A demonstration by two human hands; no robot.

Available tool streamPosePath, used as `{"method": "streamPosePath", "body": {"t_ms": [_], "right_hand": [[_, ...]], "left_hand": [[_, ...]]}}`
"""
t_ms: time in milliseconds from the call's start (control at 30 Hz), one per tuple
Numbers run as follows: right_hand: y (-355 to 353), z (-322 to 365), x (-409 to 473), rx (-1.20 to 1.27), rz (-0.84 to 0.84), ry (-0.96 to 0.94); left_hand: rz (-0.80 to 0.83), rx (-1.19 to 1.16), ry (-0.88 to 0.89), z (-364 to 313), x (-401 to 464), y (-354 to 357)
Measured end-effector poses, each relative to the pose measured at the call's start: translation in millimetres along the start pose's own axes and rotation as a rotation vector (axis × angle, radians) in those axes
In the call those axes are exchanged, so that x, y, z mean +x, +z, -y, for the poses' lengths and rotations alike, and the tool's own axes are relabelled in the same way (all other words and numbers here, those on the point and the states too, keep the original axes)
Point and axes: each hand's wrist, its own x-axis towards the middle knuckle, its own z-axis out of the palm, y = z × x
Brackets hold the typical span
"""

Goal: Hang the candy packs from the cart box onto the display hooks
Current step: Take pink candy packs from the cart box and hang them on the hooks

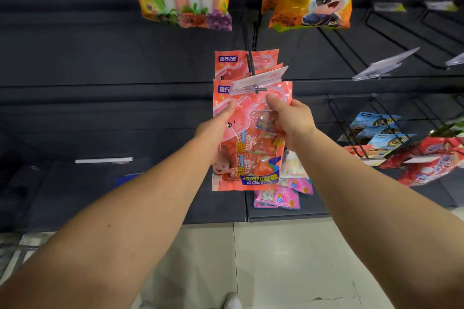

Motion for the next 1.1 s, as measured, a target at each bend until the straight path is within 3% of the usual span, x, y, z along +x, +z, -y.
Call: {"method": "streamPosePath", "body": {"t_ms": [333, 533, 700, 833, 967, 1100], "right_hand": [[4, -4, 8, -0.04, -0.082, 0.003], [6, -7, 19, -0.117, -0.129, 0.005], [7, -35, 10, -0.281, -0.296, 0.085], [42, -65, -10, -0.66, -0.047, 0.044], [103, -73, -43, -1.244, 0.232, -0.244], [192, -86, -90, -1.502, 0.429, -0.453]], "left_hand": [[-0.013, 0.062, -0.014, -5, 6, 2], [-0.037, 0.229, 0.123, -8, 13, -2], [-0.1, 0.48, 0.249, 2, 16, -29], [-0.172, 0.861, 0.341, 13, 13, -68], [-0.238, 1.167, 0.412, 22, 1, -134], [-0.324, 1.289, 0.355, 33, -23, -232]]}}
